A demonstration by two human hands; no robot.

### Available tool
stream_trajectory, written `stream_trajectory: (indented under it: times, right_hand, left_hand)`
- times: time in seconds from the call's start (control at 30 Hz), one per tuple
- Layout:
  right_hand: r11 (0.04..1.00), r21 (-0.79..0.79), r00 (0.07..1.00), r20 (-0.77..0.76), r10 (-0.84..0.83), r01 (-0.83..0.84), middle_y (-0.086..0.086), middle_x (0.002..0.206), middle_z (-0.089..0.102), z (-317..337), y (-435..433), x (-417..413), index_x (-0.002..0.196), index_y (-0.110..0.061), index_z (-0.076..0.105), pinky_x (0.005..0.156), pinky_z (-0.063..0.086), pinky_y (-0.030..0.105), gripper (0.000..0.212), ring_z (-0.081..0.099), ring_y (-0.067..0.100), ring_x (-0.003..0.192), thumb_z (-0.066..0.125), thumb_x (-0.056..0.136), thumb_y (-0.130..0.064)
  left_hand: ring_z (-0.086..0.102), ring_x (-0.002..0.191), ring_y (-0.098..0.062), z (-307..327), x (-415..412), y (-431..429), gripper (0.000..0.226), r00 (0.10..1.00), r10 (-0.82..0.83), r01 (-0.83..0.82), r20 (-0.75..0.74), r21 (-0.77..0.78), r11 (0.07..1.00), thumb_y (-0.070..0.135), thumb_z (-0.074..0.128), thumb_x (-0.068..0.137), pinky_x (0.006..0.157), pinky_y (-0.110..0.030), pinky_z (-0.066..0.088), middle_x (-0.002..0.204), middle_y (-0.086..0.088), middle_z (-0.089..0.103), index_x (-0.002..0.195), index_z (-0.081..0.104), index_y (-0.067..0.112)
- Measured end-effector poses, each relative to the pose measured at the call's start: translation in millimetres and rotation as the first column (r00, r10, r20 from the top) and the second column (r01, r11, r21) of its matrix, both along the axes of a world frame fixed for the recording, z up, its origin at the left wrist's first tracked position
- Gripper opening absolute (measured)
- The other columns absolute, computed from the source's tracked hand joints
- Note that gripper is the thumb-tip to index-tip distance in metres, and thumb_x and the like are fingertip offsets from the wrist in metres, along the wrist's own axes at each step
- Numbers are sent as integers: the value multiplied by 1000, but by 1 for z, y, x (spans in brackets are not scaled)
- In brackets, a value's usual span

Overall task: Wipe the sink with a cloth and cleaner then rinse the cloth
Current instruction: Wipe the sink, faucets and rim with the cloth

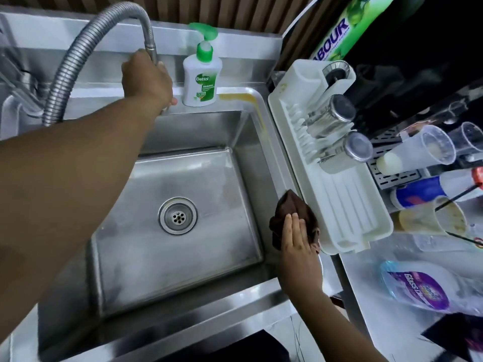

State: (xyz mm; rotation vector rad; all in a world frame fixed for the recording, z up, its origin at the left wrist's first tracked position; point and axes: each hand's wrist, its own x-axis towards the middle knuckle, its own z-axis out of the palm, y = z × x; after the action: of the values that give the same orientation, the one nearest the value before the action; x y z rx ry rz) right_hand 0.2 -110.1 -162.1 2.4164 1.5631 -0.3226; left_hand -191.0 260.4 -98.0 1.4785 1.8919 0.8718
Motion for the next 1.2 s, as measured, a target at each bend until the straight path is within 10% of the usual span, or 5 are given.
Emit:
stream_trajectory:
  times: [0.3, 0.6, 0.83, 1.0, 1.2]
  right_hand:
    - [991, 22, 986, 97, 132, -135, 15, 167, -4, -22, 146, 26, 157, -1, -8, 123, 3, 44, 77, -2, 29, 155, 23, 87, -12]
    - [999, -12, 998, -53, -42, 41, 28, 151, 41, -20, 30, 2, 146, 8, 42, 81, 55, 53, 71, 60, 44, 121, 27, 77, -5]
    - [989, 131, 998, 8, 61, -62, 24, 157, 33, -27, 175, 18, 151, 6, 32, 107, 41, 55, 84, 37, 38, 144, 68, 77, -10]
    - [984, 45, 984, 43, 172, -174, 14, 167, -8, -17, 253, 34, 157, -2, -10, 122, 13, 47, 72, 9, 29, 154, 30, 101, -24]
    - [989, 90, 992, -10, 122, -121, 26, 153, 40, -22, 157, 25, 148, 6, 39, 93, 49, 51, 76, 59, 41, 120, 26, 76, -12]
  left_hand:
    - [72, 65, -24, -3, -1, 1, 21, 999, -16, 18, 46, -48, 999, 30, 49, 105, 47, -28, 57, 112, -10, 63, 112, 57, 13]
    - [70, 51, -24, -3, -1, 2, 24, 999, -18, 19, 41, -44, 999, 32, 47, 103, 58, -34, 61, 112, -14, 64, 108, 60, 12]
    - [68, 45, -20, -13, 0, 7, 21, 1000, -2, 2, 24, -35, 999, 32, 46, 103, 46, -25, 52, 107, -17, 65, 99, 56, 14]
    - [67, 41, -13, -16, -2, 10, 22, 1000, -17, 17, -1, -24, 1000, 34, 45, 103, 56, -26, 56, 105, -18, 67, 101, 58, 16]
    - [68, 46, -18, -10, -1, 6, 21, 1000, -16, 16, 14, -29, 999, 31, 47, 104, 51, -28, 58, 100, -17, 68, 99, 57, 14]
